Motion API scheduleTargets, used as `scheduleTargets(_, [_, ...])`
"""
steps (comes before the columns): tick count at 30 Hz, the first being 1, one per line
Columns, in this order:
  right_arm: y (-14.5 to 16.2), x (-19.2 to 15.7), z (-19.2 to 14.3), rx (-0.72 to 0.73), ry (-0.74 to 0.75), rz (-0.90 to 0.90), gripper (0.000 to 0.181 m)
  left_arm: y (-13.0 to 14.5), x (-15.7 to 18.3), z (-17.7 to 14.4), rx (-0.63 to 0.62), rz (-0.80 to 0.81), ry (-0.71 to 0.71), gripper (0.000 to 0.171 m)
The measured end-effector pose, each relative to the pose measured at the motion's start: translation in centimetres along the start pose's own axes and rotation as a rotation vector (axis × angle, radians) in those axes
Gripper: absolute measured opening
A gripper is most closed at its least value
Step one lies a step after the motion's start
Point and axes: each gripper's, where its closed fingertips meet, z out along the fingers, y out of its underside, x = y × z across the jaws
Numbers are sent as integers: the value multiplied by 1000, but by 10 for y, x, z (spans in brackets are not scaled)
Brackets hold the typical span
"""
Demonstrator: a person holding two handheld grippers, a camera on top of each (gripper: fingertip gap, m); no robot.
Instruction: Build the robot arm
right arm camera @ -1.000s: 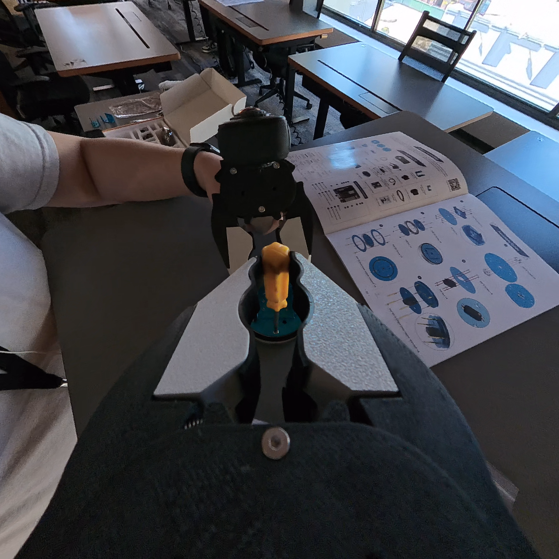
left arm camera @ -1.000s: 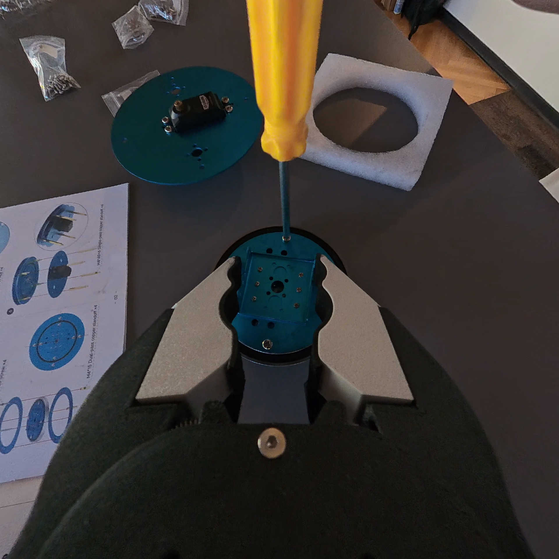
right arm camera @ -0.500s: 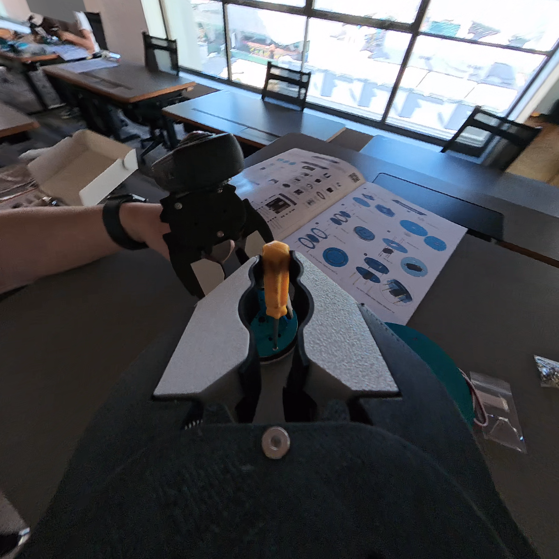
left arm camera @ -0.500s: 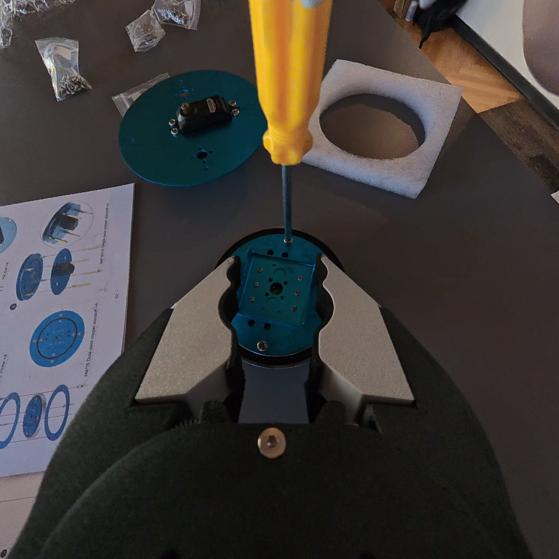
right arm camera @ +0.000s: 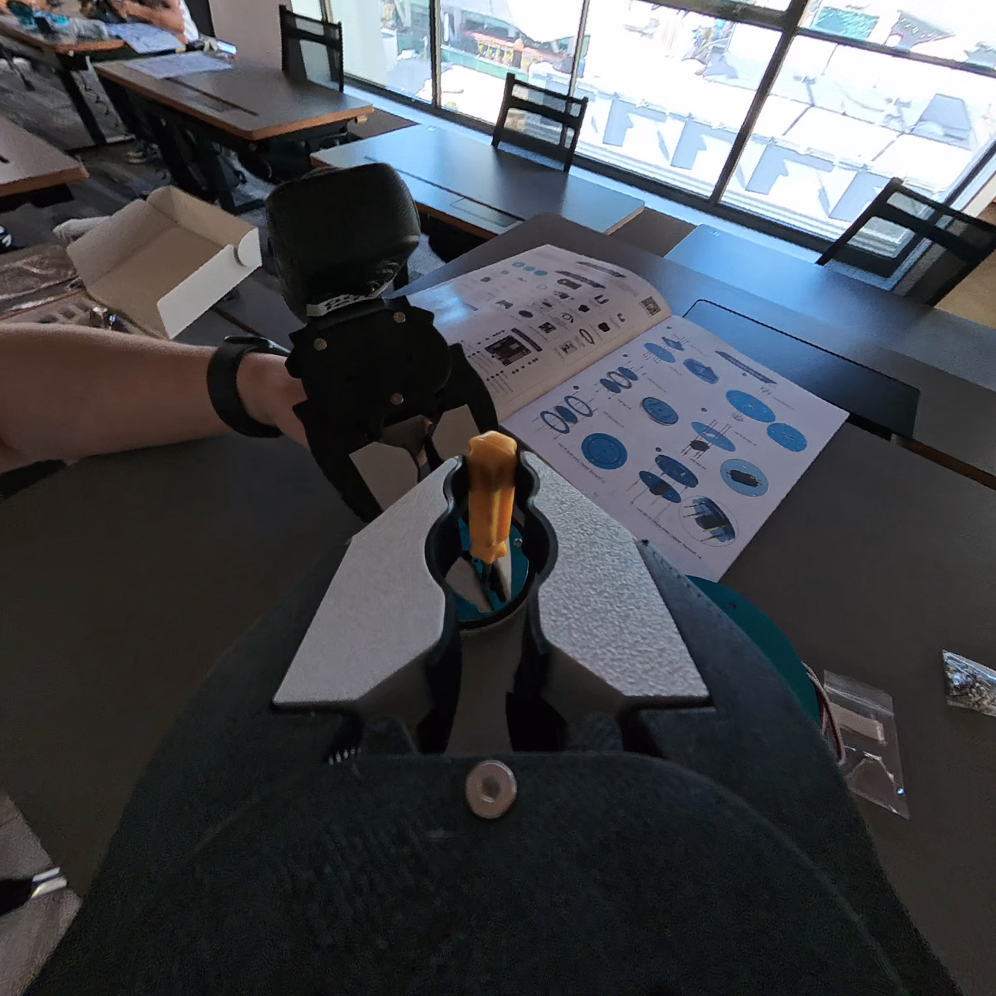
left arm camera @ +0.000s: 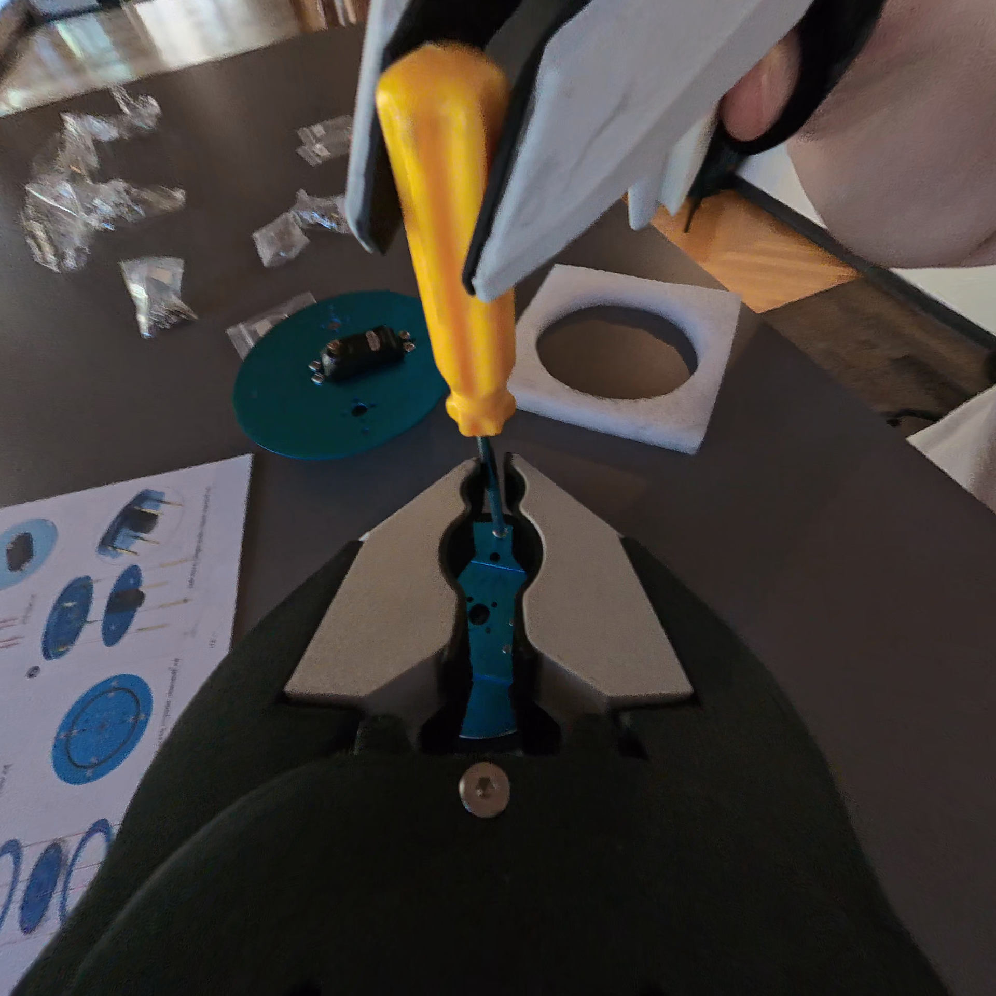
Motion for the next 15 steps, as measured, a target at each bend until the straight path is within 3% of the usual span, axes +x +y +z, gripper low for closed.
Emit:
scheduleTargets(4, [1, -7, -1, -71, -99, -71, 16, 0, 0, 1, 14, 6, 11, 3])
scheduleTargets(7, [-7, -8, -8, -122, -201, -291, 45, 0, 2, 1, 17, 36, 6, 3])
scheduleTargets(9, [-9, -9, -15, -193, -298, -503, 50, 0, 2, 1, 14, 34, 4, 3])
scheduleTargets(11, [-6, -14, -21, -283, -421, -663, 42, 0, 2, 1, 13, 33, 11, 3])
scheduleTargets(15, [2, -11, -16, -495, -532, -694, 31, 1, 1, 0, 12, 20, 12, 3])
